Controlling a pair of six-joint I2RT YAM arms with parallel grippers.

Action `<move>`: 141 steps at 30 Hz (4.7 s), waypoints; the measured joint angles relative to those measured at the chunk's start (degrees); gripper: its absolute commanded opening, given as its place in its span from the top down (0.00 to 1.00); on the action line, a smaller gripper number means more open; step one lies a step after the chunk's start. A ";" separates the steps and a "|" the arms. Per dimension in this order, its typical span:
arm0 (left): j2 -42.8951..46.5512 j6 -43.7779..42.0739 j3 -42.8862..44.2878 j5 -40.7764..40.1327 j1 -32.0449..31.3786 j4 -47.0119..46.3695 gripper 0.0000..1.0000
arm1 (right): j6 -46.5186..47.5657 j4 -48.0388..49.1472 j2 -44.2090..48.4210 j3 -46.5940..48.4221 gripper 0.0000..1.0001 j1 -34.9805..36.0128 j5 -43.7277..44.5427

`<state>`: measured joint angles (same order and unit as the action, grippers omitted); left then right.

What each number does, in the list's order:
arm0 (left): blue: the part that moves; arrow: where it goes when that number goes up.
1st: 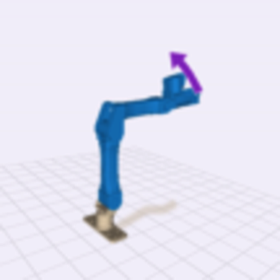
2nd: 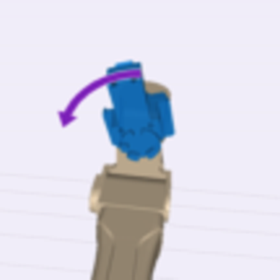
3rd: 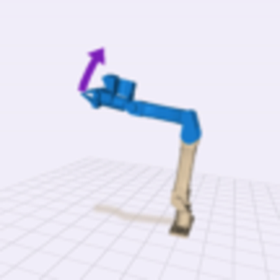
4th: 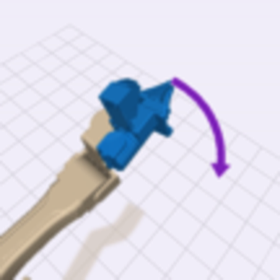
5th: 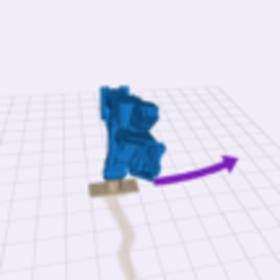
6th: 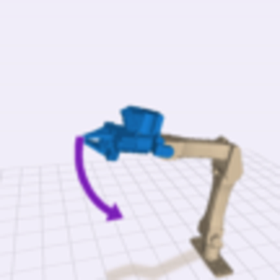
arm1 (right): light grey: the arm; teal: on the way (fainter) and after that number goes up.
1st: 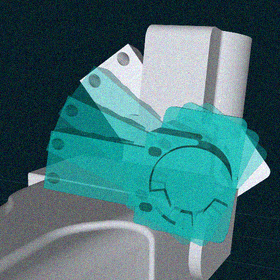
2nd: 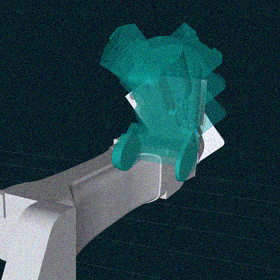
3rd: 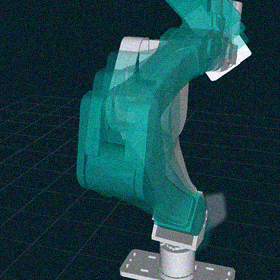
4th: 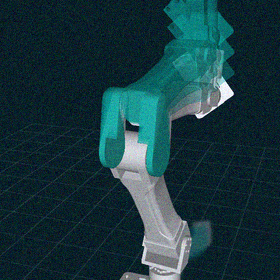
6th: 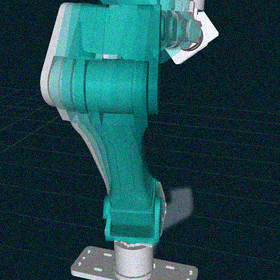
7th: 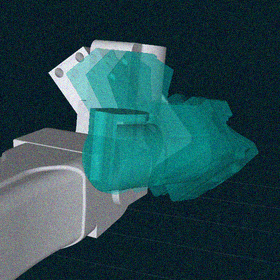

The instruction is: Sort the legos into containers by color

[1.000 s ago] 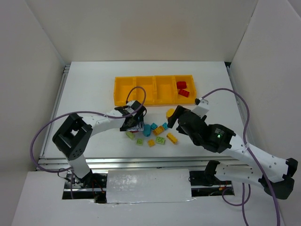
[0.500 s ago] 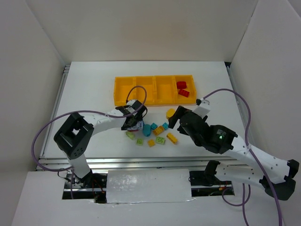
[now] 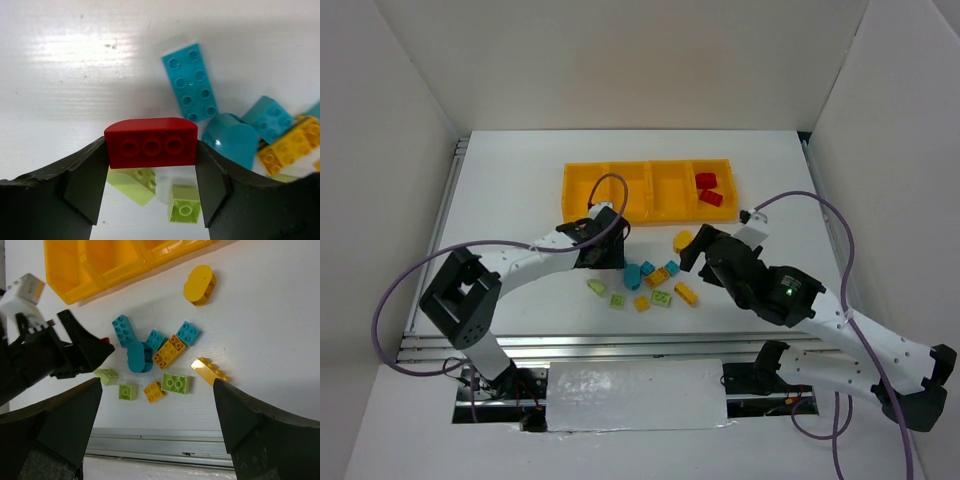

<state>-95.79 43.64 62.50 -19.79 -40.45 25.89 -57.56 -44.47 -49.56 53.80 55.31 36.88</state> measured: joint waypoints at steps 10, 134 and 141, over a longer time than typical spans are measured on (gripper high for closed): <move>20.94 -12.74 -10.12 10.88 -0.24 -12.83 1.00 | 6.21 9.11 7.65 -2.40 0.00 -18.99 -16.55; 53.99 -6.32 -9.64 -9.49 -10.86 20.13 0.01 | 8.07 13.46 -61.79 19.61 0.69 -23.71 -10.60; 53.62 -6.38 -9.64 -9.31 -10.86 19.93 0.00 | 9.07 11.17 -57.37 17.33 0.95 -20.85 -10.21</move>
<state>-42.17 37.26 52.86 -29.10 -51.31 45.82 -48.49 -33.30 -106.94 71.13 34.46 26.68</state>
